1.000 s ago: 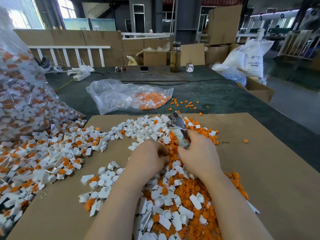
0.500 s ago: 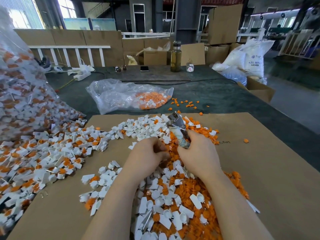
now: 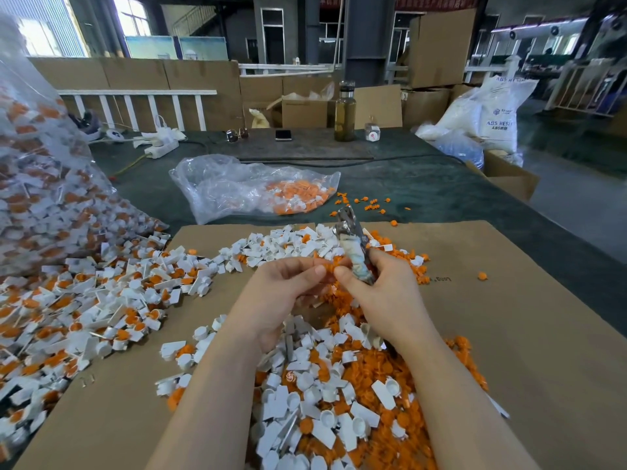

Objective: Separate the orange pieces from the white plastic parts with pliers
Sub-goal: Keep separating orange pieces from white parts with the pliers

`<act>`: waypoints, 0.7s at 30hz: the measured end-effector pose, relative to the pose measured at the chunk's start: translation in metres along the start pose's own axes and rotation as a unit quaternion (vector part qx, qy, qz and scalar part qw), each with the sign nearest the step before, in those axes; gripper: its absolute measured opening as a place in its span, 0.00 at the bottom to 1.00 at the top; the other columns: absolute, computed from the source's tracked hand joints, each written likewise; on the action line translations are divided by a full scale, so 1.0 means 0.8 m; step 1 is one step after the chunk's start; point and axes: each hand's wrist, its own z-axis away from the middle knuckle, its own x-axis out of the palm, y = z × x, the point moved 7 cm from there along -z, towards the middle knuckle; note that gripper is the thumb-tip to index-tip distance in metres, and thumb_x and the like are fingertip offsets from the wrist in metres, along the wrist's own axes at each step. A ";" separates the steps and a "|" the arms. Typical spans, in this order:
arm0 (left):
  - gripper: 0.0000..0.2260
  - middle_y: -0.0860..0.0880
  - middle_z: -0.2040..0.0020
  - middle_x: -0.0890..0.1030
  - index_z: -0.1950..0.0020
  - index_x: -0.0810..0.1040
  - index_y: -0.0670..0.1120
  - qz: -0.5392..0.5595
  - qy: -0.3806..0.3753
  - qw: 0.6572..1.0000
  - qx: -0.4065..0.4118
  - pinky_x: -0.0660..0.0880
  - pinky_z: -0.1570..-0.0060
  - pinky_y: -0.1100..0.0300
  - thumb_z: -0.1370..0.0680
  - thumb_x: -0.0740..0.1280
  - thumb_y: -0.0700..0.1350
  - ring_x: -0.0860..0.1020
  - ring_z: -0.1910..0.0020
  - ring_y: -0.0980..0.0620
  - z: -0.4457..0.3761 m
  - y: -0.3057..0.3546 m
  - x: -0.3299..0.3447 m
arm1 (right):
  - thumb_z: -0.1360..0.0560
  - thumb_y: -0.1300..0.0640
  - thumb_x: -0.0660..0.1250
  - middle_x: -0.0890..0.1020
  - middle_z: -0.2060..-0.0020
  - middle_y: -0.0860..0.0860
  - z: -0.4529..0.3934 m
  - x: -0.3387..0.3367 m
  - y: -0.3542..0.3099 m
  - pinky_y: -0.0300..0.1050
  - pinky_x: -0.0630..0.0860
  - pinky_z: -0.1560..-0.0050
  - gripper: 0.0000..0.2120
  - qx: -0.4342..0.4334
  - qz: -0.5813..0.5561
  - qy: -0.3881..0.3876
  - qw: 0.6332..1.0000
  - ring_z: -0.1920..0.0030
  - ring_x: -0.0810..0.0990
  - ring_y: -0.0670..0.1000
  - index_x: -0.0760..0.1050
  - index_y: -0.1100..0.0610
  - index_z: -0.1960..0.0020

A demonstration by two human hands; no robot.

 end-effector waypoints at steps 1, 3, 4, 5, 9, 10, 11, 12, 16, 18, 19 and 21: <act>0.07 0.45 0.55 0.86 0.47 0.85 0.42 -0.017 0.002 1.000 0.002 0.78 0.56 0.60 0.23 0.70 0.40 0.82 0.59 0.53 0.000 0.000 0.000 | 0.26 0.49 0.70 0.81 0.61 0.43 0.000 0.000 0.000 0.43 0.79 0.59 0.07 -0.002 0.002 -0.001 1.000 0.60 0.79 0.43 0.79 0.51 0.51; 0.06 0.48 0.55 0.87 0.48 0.86 0.46 -0.058 0.008 0.998 0.012 0.78 0.56 0.60 0.23 0.70 0.42 0.82 0.58 0.54 0.001 0.002 0.000 | 0.26 0.48 0.70 0.80 0.62 0.43 0.000 0.002 0.000 0.41 0.77 0.61 0.07 -0.006 0.012 -0.001 1.000 0.60 0.79 0.42 0.78 0.51 0.51; 0.06 0.50 0.56 0.87 0.49 0.86 0.49 -0.083 0.019 0.996 0.020 0.78 0.56 0.60 0.22 0.70 0.43 0.82 0.58 0.55 0.002 0.004 -0.002 | 0.26 0.48 0.70 0.80 0.62 0.42 0.001 0.002 0.000 0.40 0.76 0.62 0.07 -0.007 0.016 0.001 1.000 0.61 0.78 0.42 0.78 0.50 0.52; 0.05 0.53 0.56 0.87 0.50 0.85 0.53 -0.108 0.039 0.993 0.032 0.77 0.56 0.61 0.22 0.70 0.45 0.83 0.58 0.57 0.002 0.007 -0.007 | 0.26 0.47 0.70 0.79 0.62 0.42 0.001 0.003 0.000 0.39 0.76 0.62 0.07 -0.007 0.022 0.003 1.000 0.61 0.78 0.42 0.77 0.49 0.52; 0.04 0.56 0.57 0.83 0.47 0.81 0.56 -0.219 0.189 0.955 0.068 0.76 0.62 0.60 0.21 0.70 0.48 0.80 0.60 0.58 0.002 0.015 -0.048 | 0.25 0.47 0.69 0.79 0.62 0.43 -0.001 0.001 0.003 0.43 0.77 0.63 0.07 0.003 0.029 0.013 1.000 0.62 0.79 0.44 0.76 0.50 0.52; 0.04 0.55 0.57 0.81 0.47 0.80 0.56 -0.256 0.206 0.942 0.064 0.78 0.62 0.57 0.21 0.70 0.48 0.80 0.61 0.56 0.001 0.015 -0.056 | 0.25 0.47 0.69 0.79 0.63 0.43 -0.001 -0.001 0.004 0.43 0.77 0.63 0.07 0.005 0.026 0.020 0.999 0.62 0.79 0.44 0.77 0.50 0.53; 0.04 0.55 0.58 0.80 0.48 0.80 0.56 -0.297 0.208 0.930 0.059 0.80 0.61 0.55 0.21 0.70 0.47 0.80 0.62 0.54 -0.001 0.014 -0.058 | 0.25 0.47 0.69 0.79 0.63 0.43 -0.001 -0.003 0.005 0.42 0.76 0.64 0.07 0.005 0.026 0.027 0.999 0.63 0.79 0.44 0.77 0.50 0.54; 0.05 0.56 0.58 0.79 0.48 0.79 0.57 -0.340 0.197 0.918 0.052 0.80 0.61 0.55 0.21 0.70 0.46 0.79 0.62 0.54 -0.004 0.012 -0.057 | 0.25 0.47 0.69 0.79 0.64 0.42 -0.001 -0.004 0.005 0.40 0.75 0.64 0.07 0.004 0.026 0.034 0.999 0.63 0.78 0.43 0.76 0.50 0.54; 0.11 0.58 0.55 0.77 0.46 0.79 0.59 -0.478 0.148 0.865 0.037 0.79 0.59 0.59 0.21 0.68 0.42 0.78 0.57 0.57 -0.015 0.001 -0.039 | 0.25 0.48 0.70 0.77 0.66 0.41 0.000 -0.004 0.003 0.34 0.67 0.67 0.06 -0.001 0.037 0.036 0.999 0.65 0.77 0.41 0.74 0.47 0.57; 0.12 0.55 0.52 0.79 0.46 0.81 0.57 -0.498 0.143 0.855 0.031 0.81 0.55 0.55 0.21 0.67 0.40 0.80 0.56 0.54 -0.019 -0.003 -0.036 | 0.25 0.48 0.70 0.76 0.67 0.42 -0.001 -0.004 0.003 0.35 0.66 0.68 0.07 -0.003 0.047 0.033 0.998 0.65 0.76 0.42 0.73 0.48 0.58; 0.11 0.53 0.51 0.80 0.47 0.82 0.56 -0.498 0.149 0.854 0.026 0.82 0.54 0.54 0.22 0.68 0.40 0.81 0.56 0.53 -0.020 -0.004 -0.037 | 0.25 0.48 0.70 0.76 0.67 0.42 -0.001 -0.003 0.003 0.36 0.66 0.68 0.07 -0.004 0.051 0.031 0.998 0.65 0.76 0.43 0.73 0.48 0.58; 0.07 0.53 0.54 0.82 0.52 0.81 0.55 -0.503 0.164 0.848 0.020 0.82 0.54 0.54 0.23 0.71 0.42 0.81 0.58 0.53 -0.019 -0.003 -0.040 | 0.25 0.48 0.70 0.77 0.66 0.42 -0.002 -0.002 0.003 0.38 0.69 0.67 0.08 -0.003 0.055 0.027 0.998 0.64 0.77 0.44 0.74 0.50 0.56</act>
